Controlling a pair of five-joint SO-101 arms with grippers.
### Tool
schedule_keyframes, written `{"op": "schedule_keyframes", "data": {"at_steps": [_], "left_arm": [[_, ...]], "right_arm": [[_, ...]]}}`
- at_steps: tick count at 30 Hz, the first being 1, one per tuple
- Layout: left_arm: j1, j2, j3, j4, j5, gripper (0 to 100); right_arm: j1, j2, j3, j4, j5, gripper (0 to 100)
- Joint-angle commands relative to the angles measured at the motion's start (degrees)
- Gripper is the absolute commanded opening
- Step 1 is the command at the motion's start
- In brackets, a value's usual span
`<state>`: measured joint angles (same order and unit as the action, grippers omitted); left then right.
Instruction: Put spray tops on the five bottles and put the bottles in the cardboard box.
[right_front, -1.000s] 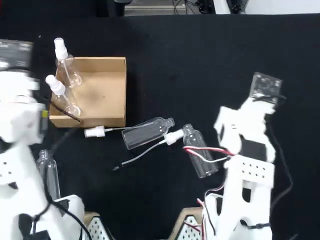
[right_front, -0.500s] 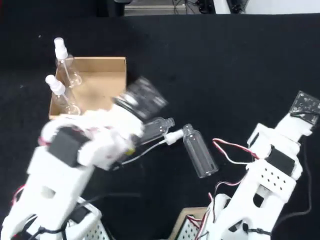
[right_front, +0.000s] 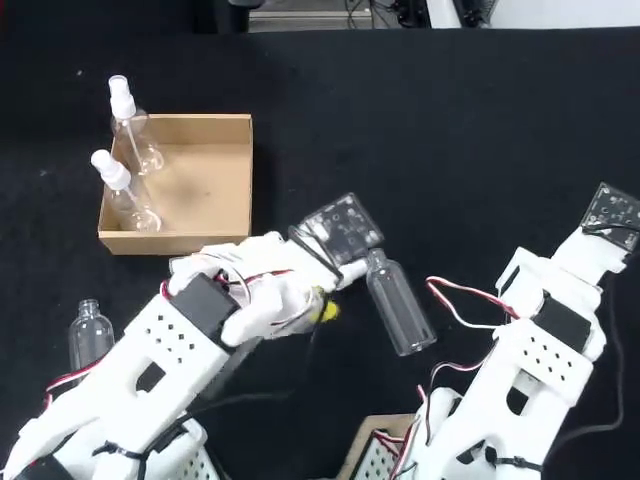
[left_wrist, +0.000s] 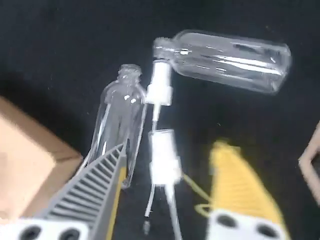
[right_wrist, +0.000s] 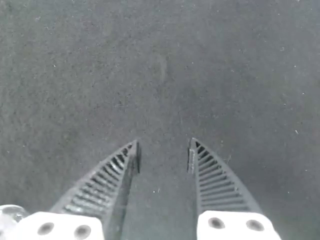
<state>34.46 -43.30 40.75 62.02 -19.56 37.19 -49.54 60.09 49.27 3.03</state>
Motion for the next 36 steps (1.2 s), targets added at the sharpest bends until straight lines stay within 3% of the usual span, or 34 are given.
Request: {"op": "schedule_keyframes", "data": {"at_steps": [1,8,13,20,28,36], "left_arm": [[-6.4,-1.6,-8.0,3.1,8.1,39],[-15.5,-1.6,-28.7,26.1,3.2,39],[-31.0,-1.6,-36.0,38.8,-2.5,39],[-59.6,-0.7,-29.1,38.7,-7.2,39],[-71.5,-0.8,-15.9,38.2,-17.2,39],[-81.3,-0.8,0.1,20.1,-18.0,39]], "right_arm": [[0.4,-1.2,-0.7,0.4,0.5,14.1],[0.2,-1.3,-0.7,0.4,0.5,14.1],[-3.5,-1.3,-0.7,0.7,0.5,14.1],[-12.9,-1.3,-2.5,5.7,0.5,14.1],[-17.1,-1.3,-2.0,6.0,0.5,14.1],[-17.1,-1.3,-1.4,7.3,0.5,14.1]]}}
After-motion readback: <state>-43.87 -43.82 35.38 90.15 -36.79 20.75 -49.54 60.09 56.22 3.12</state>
